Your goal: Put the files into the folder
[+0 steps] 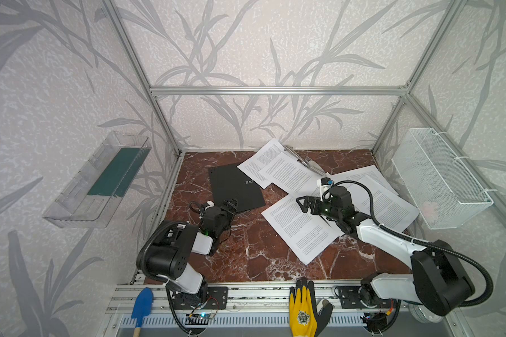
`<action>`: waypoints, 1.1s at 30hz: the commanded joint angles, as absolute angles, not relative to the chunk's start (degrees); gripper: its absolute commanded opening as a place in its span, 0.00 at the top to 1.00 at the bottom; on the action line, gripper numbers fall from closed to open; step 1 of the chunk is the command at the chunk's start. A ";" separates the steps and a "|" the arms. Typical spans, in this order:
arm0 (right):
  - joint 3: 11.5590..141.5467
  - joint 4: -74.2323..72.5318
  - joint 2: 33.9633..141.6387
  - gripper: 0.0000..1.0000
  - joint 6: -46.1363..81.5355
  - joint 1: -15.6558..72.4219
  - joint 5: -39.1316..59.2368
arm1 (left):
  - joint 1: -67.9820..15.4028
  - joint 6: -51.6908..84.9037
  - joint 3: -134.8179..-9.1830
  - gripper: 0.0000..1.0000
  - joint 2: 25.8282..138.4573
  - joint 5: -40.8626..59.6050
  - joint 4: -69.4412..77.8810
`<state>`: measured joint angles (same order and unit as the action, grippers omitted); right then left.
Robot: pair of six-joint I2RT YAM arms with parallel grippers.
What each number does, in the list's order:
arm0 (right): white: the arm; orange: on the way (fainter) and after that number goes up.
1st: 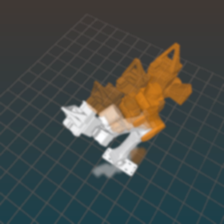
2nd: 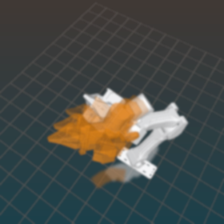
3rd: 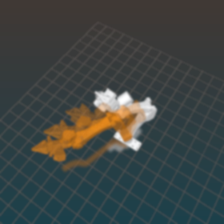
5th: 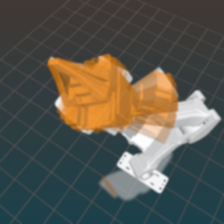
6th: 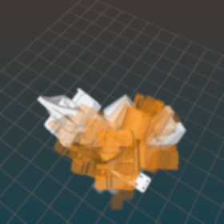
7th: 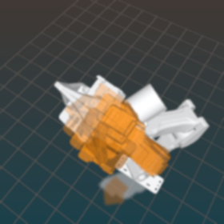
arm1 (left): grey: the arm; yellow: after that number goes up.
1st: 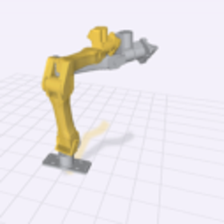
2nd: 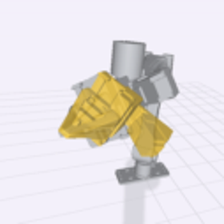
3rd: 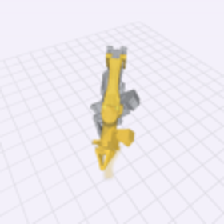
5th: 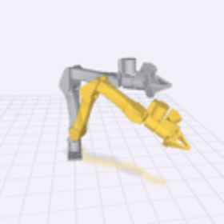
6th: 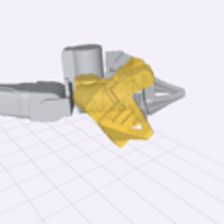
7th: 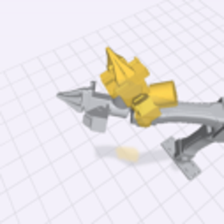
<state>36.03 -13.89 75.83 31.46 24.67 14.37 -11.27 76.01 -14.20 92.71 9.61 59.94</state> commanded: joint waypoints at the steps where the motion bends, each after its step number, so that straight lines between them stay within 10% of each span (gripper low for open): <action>1: 36.30 -15.21 76.20 0.00 30.83 24.99 15.78 | -11.13 78.67 -12.53 0.14 99.07 10.42 73.46; 22: 37.26 -15.82 79.32 0.01 31.14 25.22 17.66 | -8.55 86.70 -20.97 0.44 117.13 5.39 81.03; 33: 39.18 -12.91 81.70 0.01 29.09 26.72 16.23 | -2.65 82.02 -16.42 1.00 109.86 10.26 79.14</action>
